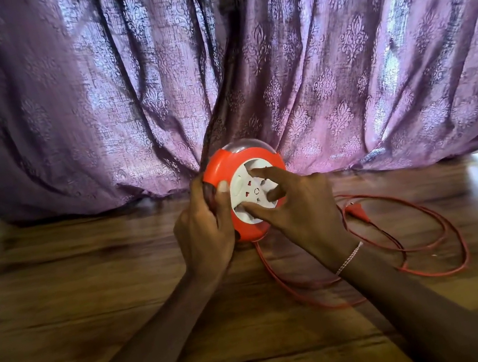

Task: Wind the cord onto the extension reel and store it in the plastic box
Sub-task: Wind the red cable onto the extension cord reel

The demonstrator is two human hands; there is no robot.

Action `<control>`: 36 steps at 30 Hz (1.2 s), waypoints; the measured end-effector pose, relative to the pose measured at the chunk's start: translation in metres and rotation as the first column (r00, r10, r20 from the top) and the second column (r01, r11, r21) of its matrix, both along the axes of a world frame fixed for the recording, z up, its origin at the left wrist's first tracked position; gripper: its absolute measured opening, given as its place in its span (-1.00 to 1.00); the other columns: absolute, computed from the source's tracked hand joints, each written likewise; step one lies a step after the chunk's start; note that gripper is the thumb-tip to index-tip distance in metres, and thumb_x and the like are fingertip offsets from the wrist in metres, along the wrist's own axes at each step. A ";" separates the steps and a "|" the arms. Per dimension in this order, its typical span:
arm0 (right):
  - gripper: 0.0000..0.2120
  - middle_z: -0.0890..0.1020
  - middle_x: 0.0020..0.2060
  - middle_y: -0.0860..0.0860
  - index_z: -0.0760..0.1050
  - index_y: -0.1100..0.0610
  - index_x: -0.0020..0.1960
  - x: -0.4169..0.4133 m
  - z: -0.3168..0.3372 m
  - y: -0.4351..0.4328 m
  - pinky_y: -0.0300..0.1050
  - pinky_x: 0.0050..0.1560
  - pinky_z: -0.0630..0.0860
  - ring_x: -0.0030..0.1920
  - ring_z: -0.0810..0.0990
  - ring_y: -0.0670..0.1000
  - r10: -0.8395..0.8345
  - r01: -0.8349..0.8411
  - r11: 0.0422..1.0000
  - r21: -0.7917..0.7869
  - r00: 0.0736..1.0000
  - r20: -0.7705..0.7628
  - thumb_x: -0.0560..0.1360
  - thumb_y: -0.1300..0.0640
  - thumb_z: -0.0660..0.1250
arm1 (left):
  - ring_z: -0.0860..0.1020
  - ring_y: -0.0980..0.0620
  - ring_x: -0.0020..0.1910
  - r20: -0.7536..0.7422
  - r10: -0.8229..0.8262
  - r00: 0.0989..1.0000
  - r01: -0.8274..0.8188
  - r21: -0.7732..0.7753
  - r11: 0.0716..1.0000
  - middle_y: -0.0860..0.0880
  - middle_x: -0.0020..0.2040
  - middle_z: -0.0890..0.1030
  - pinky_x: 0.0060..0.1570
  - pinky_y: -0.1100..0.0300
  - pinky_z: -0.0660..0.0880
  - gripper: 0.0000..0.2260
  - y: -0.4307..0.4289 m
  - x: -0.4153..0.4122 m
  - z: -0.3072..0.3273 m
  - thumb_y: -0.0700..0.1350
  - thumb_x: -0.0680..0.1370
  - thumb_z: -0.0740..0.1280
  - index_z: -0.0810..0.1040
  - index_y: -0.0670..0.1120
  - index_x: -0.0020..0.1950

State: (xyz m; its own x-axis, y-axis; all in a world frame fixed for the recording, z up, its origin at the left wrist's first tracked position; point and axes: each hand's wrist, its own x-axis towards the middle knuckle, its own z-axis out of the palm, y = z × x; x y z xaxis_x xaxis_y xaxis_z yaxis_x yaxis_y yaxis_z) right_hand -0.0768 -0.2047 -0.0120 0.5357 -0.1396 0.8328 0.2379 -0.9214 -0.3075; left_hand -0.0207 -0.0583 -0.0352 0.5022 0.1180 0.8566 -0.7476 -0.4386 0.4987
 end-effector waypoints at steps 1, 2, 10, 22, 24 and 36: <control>-0.38 0.76 -0.25 -0.06 0.62 -0.16 0.26 0.000 0.000 0.000 -0.03 -0.10 0.65 -0.21 0.75 -0.05 -0.002 0.002 1.000 0.023 1.000 -0.002 0.28 -0.43 0.45 | 0.59 -0.20 -0.24 0.000 0.001 1.000 -0.001 -0.002 1.000 -0.08 -0.24 0.61 -0.29 -0.02 0.48 -0.65 0.000 -0.001 0.001 0.12 0.64 0.15 0.53 -0.13 0.11; -0.37 0.75 -0.27 -0.07 0.62 -0.17 0.25 0.000 0.000 0.000 -0.05 -0.08 0.64 -0.22 0.74 -0.08 -0.003 0.003 0.999 0.045 1.000 -0.004 0.28 -0.44 0.45 | 0.58 -0.21 -0.24 -0.001 0.004 1.000 -0.004 -0.004 1.000 -0.08 -0.25 0.60 -0.29 -0.02 0.47 -0.65 -0.001 -0.001 0.001 0.12 0.64 0.15 0.53 -0.13 0.10; -0.38 0.69 -0.41 -0.10 0.61 -0.16 0.22 0.003 0.008 0.009 -0.09 -0.05 0.62 -0.27 0.70 -0.14 -0.045 0.049 0.986 0.158 0.999 -0.030 0.27 -0.46 0.41 | 0.59 -0.22 -0.26 -0.008 0.042 0.999 -0.042 -0.026 0.999 -0.07 -0.28 0.59 -0.32 0.01 0.44 -0.61 -0.004 -0.003 0.005 0.17 0.65 0.11 0.50 -0.14 0.08; -0.65 0.71 -0.36 0.22 0.51 0.22 0.01 -0.002 0.033 0.038 -0.29 -0.61 0.34 -0.60 0.52 -0.05 0.535 -0.177 0.200 0.964 0.844 0.044 0.54 -0.06 0.47 | 0.61 -0.26 -0.31 0.025 0.094 0.995 -0.094 0.011 0.995 -0.11 -0.29 0.62 -0.35 -0.01 0.48 -0.58 -0.002 -0.004 0.013 0.16 0.64 0.12 0.50 -0.15 0.20; -0.63 0.74 -0.32 0.19 0.50 0.24 0.08 -0.002 0.031 0.033 -0.26 -0.59 0.38 -0.58 0.55 -0.03 0.569 -0.232 0.285 0.930 0.822 0.031 0.55 -0.05 0.47 | 0.60 -0.27 -0.28 -0.007 0.095 0.995 -0.095 -0.031 0.995 -0.09 -0.31 0.58 -0.33 -0.02 0.44 -0.60 -0.001 -0.001 0.013 0.17 0.64 0.10 0.48 -0.14 0.12; -0.35 0.66 -0.14 0.04 0.36 -0.15 0.53 -0.003 0.014 0.000 -0.10 -0.45 0.31 -0.35 0.65 0.16 -0.145 0.124 0.824 -0.553 0.989 0.006 0.52 -0.38 0.07 | 0.61 -0.22 -0.19 -0.079 -0.013 0.997 0.012 -0.011 1.000 -0.11 -0.22 0.64 -0.27 0.01 0.45 -0.55 0.014 0.017 0.006 0.22 0.61 0.04 0.50 -0.08 0.18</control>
